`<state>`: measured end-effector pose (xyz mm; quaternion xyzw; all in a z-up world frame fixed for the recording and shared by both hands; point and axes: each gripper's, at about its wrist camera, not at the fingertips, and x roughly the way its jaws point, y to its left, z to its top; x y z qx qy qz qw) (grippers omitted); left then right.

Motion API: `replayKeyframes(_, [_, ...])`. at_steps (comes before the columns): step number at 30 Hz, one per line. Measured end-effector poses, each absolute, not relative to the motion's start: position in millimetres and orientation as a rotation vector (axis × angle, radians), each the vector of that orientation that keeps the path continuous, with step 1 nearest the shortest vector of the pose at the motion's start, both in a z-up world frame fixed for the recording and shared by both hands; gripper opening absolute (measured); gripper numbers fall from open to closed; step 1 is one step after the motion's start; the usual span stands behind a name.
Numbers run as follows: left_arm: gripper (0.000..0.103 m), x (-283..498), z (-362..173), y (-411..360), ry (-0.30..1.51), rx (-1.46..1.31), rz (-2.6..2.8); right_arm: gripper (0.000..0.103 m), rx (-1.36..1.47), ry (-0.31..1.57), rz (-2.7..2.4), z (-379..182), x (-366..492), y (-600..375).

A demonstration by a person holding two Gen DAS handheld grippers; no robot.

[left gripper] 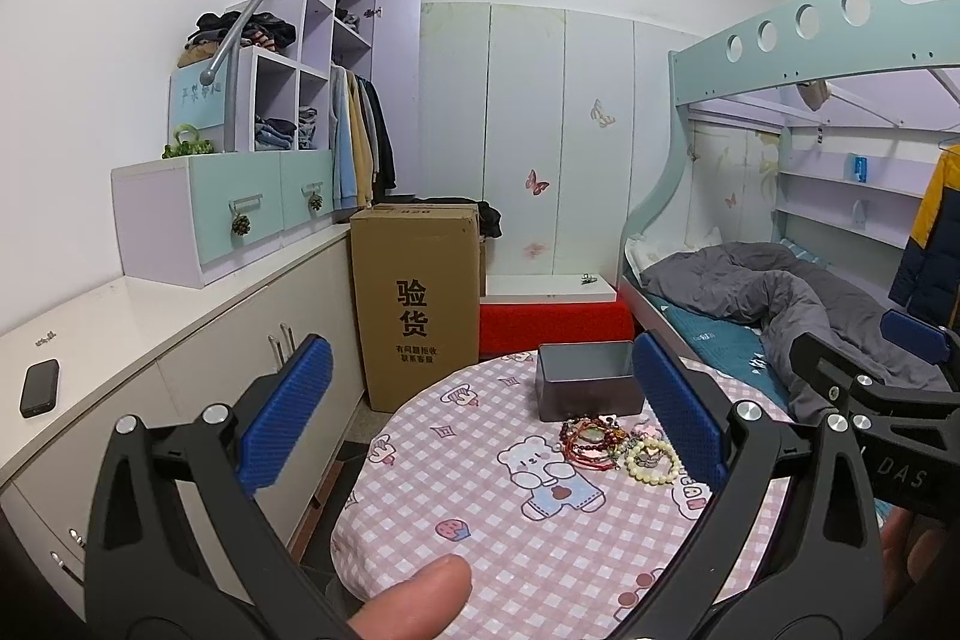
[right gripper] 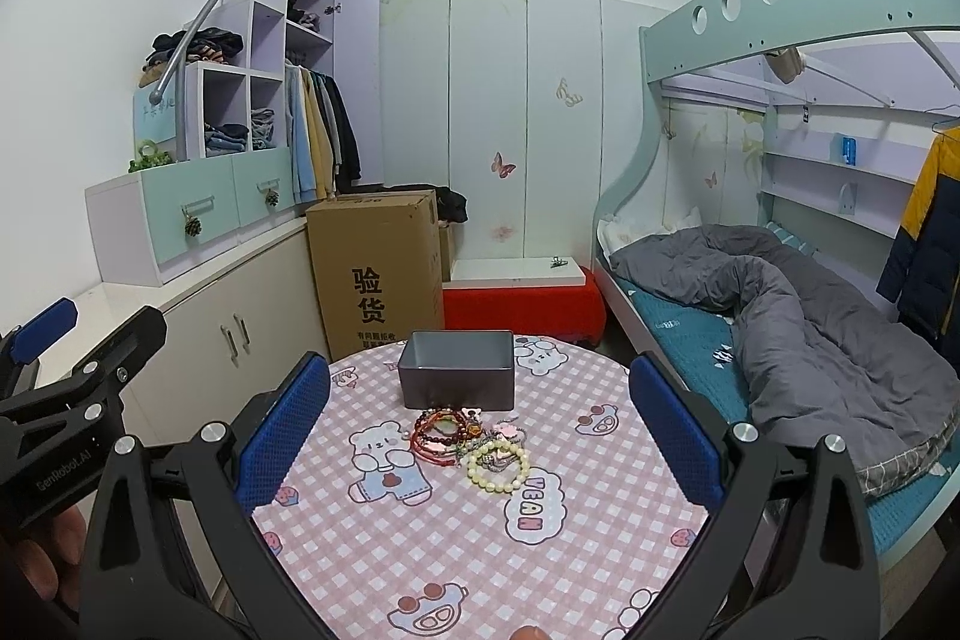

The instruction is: Organize jewelry

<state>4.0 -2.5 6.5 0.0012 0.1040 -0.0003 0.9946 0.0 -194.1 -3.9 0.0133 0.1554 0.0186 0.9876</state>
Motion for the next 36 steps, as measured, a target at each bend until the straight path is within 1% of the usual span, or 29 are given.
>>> replayKeyframes(11, [0.098,12,-2,-5,0.223,0.009,-0.005,0.096,0.020,0.322,0.035,-5,9,-195])
replayKeyframes(16, [0.098,35,-13,-8,0.276,0.014,-0.019,0.096,0.013,0.355,0.033,-12,24,-197])
replayKeyframes(19, [0.098,57,-30,-13,0.338,0.027,-0.026,0.096,0.012,0.384,0.032,-21,36,-202])
replayKeyframes(29, [0.098,151,-120,-36,0.649,0.067,-0.075,0.096,0.080,0.653,-0.029,-106,89,-252])
replayKeyframes(36, [0.098,209,-151,-56,0.757,0.105,-0.101,0.096,0.108,0.795,-0.054,-142,116,-275])
